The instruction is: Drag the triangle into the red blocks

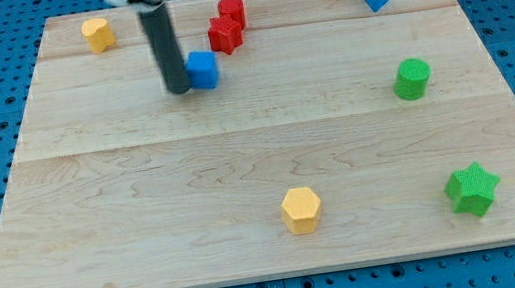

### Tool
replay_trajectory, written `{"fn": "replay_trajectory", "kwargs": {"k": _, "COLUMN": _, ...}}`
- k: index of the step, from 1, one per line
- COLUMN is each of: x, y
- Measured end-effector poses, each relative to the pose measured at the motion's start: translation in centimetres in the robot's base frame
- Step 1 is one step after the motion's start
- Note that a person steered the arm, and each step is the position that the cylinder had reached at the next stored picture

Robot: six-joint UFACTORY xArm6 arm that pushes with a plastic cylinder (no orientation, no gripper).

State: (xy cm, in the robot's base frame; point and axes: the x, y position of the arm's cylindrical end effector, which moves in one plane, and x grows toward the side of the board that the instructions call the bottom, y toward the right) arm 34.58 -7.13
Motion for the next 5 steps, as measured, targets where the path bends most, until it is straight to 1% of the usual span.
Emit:
{"fn": "replay_trajectory", "kwargs": {"k": 1, "x": 1.3, "y": 3.9}}
{"fn": "replay_trajectory", "kwargs": {"k": 2, "x": 2.1, "y": 9.7}}
{"fn": "replay_trajectory", "kwargs": {"k": 4, "x": -3.9, "y": 32.2}}
{"fn": "replay_trajectory", "kwargs": {"k": 5, "x": -10.1, "y": 35.0}}
